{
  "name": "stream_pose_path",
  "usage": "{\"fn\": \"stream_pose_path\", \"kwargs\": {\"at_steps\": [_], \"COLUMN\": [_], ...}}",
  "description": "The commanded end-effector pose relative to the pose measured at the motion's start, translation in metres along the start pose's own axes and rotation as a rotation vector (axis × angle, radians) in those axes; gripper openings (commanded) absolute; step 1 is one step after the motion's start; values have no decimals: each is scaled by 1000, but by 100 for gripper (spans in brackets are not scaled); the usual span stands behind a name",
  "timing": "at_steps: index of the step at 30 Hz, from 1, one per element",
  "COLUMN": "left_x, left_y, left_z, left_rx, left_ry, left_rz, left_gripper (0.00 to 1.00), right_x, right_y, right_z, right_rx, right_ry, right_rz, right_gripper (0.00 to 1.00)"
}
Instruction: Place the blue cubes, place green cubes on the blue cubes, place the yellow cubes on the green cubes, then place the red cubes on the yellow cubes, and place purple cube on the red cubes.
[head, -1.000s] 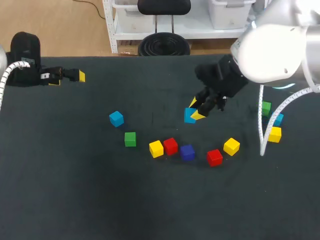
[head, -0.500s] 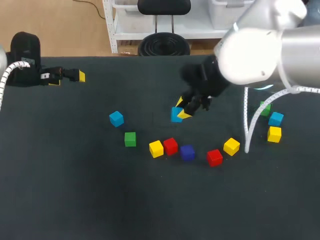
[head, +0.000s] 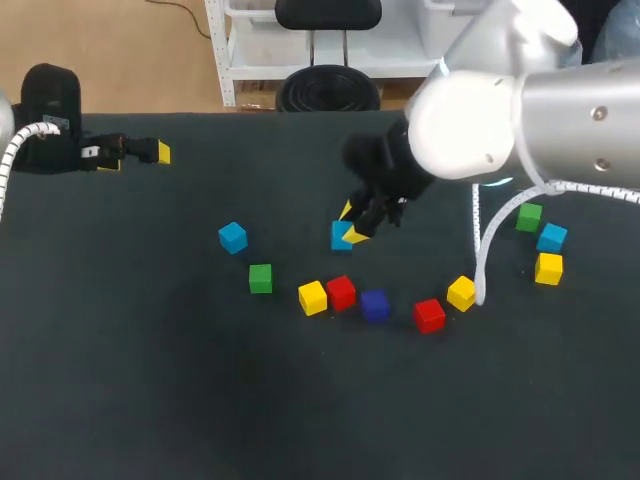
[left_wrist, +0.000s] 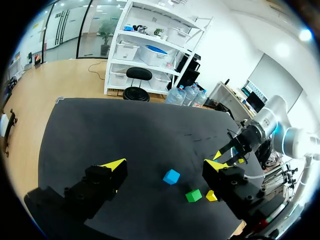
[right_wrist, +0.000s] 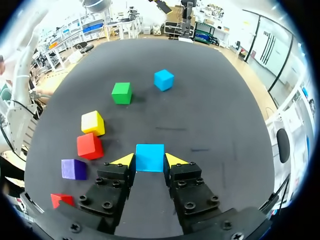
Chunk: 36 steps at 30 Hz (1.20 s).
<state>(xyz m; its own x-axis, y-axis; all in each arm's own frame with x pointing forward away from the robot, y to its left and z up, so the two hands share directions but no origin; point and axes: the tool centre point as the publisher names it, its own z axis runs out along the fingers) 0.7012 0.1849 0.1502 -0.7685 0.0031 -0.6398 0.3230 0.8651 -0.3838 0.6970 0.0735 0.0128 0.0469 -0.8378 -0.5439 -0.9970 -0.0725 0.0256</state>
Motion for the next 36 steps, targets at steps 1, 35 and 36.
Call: {"fn": "stream_pose_path", "kwargs": {"at_steps": [1, 35, 36], "left_x": [0, 0, 0], "left_y": [1, 1, 1], "left_z": [0, 0, 0], "left_rx": [1, 1, 1], "left_ry": [-2, -2, -2], "left_rz": [0, 0, 0], "left_gripper": [100, 100, 100], "right_x": [0, 1, 1], "right_y": [-4, -7, -7], "right_z": [6, 12, 12], "right_rx": [1, 12, 12], "right_ry": [5, 26, 26], "right_rz": [4, -8, -9], "right_gripper": [0, 0, 0]}}
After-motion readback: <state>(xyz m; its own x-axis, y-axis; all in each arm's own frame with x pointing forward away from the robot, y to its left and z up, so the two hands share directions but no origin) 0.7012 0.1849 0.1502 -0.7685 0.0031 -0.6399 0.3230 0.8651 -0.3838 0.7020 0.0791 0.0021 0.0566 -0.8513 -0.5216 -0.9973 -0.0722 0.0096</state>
